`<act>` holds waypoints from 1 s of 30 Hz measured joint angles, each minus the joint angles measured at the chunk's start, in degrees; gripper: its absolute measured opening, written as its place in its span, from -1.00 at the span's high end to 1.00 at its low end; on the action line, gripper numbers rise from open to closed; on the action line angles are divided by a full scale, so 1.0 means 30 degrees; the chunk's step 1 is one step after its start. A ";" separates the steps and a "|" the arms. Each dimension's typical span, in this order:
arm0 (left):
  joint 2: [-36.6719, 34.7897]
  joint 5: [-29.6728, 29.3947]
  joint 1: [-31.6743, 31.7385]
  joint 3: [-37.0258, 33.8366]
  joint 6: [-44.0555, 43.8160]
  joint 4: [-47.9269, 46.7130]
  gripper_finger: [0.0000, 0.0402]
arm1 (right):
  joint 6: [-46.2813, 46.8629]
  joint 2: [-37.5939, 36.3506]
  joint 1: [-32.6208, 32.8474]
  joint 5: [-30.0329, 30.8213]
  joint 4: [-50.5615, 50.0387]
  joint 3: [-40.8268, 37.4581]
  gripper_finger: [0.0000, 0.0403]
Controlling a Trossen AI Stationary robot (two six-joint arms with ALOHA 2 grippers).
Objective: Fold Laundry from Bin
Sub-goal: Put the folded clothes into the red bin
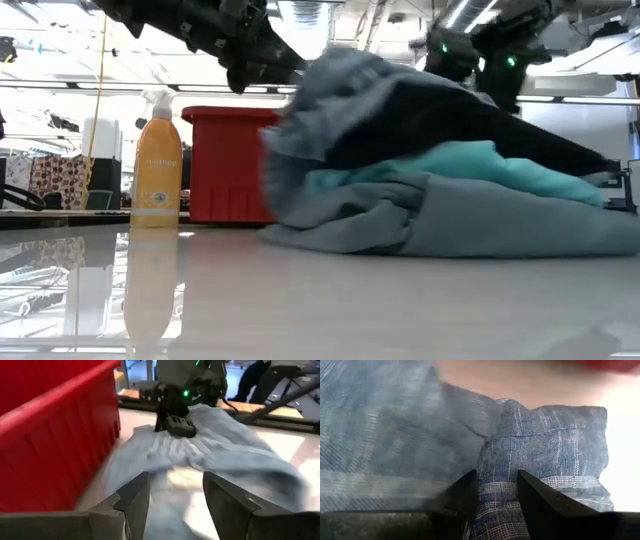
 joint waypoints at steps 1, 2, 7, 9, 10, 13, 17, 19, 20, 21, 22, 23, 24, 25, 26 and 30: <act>0.0000 0.0170 -0.0010 -0.0171 -0.0007 0.0119 0.13 | 0.0255 0.0228 0.0521 0.0001 0.0624 0.0374 0.18; 0.0007 0.0358 -0.0032 -0.0345 -0.0032 0.0341 0.13 | 0.0389 0.0491 0.1019 -0.0035 0.1055 0.0772 0.18; 0.0007 0.0574 -0.0496 -0.1411 -0.0492 0.1589 0.13 | 0.0625 0.2040 0.3075 -0.0201 0.0869 0.3089 0.18; 0.0083 0.0821 -0.0873 -0.1958 -0.0872 0.2699 0.13 | 0.0471 0.2524 0.3641 -0.0102 -0.0013 0.4165 0.18; 0.0105 0.1022 -0.1052 -0.2148 -0.0941 0.2951 0.13 | 0.0346 0.2700 0.3872 -0.0032 -0.0575 0.4784 0.18; 0.0117 0.0905 -0.1498 -0.2546 -0.1186 0.2932 0.13 | 0.0247 0.2943 0.4302 0.0070 -0.2601 0.6554 0.18; 0.0029 0.0717 -0.1740 -0.2789 -0.2090 0.3186 0.13 | -0.0018 0.2572 0.4846 0.0752 -0.4394 0.8577 0.18; 0.0029 0.0883 -0.1949 -0.2789 -0.2379 0.3202 0.13 | -0.0033 0.2300 0.5335 0.1370 -0.5209 0.9464 0.18; 0.0029 0.0873 -0.2081 -0.2789 -0.2535 0.3199 0.13 | -0.0031 0.2157 0.5647 0.1792 -0.5530 0.9851 0.18; 0.0029 0.0777 -0.2217 -0.2789 -0.2651 0.3165 0.13 | -0.0034 0.2064 0.6014 0.2235 -0.5771 1.0168 0.18; 0.0029 0.0556 -0.2350 -0.2789 -0.2750 0.3044 0.13 | -0.0047 0.1945 0.6406 0.2713 -0.6013 1.0415 0.18; 0.0007 0.0364 -0.2492 -0.2789 -0.2896 0.2843 0.13 | -0.0086 0.1794 0.6828 0.3298 -0.6270 1.0530 0.18; -0.0118 0.0111 -0.2675 -0.2789 -0.3137 0.2504 0.14 | -0.0106 0.1606 0.7274 0.3901 -0.6447 1.0538 0.18; -0.0298 -0.0125 -0.2862 -0.2789 -0.3371 0.2103 0.14 | -0.0056 0.1403 0.7721 0.4640 -0.6600 1.0465 0.18; -0.0500 -0.0371 -0.3065 -0.2789 -0.3616 0.1816 0.14 | 0.0246 0.1121 0.8113 0.5329 -0.6803 1.0291 0.18; -0.1515 -0.1683 -0.4324 -0.2782 -0.4472 -0.0027 0.14 | 0.2205 -0.0264 0.8851 0.6174 -0.7522 0.9233 0.14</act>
